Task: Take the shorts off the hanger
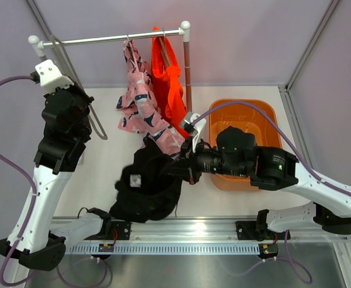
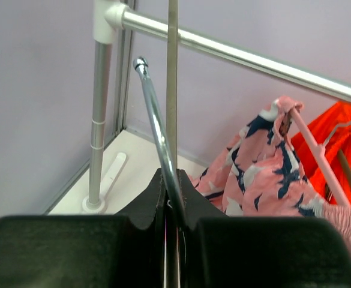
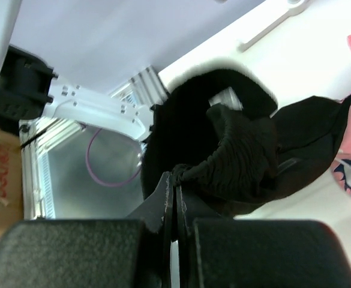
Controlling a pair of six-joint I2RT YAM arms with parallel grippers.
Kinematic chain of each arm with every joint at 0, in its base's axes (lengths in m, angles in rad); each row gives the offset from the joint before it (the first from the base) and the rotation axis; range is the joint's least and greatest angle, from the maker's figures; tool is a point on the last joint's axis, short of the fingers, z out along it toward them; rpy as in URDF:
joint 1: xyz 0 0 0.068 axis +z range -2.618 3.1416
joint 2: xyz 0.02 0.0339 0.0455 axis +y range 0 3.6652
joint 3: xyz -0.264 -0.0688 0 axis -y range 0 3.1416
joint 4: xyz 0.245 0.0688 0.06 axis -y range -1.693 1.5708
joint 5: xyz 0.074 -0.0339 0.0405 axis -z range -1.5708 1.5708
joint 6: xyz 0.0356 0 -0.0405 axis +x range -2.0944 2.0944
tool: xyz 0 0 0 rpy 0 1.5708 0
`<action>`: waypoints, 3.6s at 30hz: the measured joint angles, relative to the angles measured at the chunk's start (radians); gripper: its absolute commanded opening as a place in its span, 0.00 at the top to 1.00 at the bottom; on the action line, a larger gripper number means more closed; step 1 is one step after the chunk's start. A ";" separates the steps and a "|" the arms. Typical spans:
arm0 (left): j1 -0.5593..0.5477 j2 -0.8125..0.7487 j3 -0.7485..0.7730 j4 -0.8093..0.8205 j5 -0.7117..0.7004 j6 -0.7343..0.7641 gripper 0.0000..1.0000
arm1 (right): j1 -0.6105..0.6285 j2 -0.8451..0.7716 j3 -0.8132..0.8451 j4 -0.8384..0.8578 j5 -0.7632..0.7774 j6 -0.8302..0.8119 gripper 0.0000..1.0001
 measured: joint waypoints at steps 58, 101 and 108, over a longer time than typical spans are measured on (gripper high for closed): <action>0.014 -0.190 -0.233 -0.335 0.529 -0.093 1.00 | -0.801 -0.102 -0.298 0.172 0.689 -0.085 1.00; 0.341 0.314 0.248 -0.312 0.878 0.067 1.00 | -0.801 -0.375 -0.474 0.156 0.135 0.061 0.22; 0.360 0.353 0.276 -0.267 0.923 0.067 1.00 | -0.801 -0.371 -0.478 0.185 0.087 0.058 0.22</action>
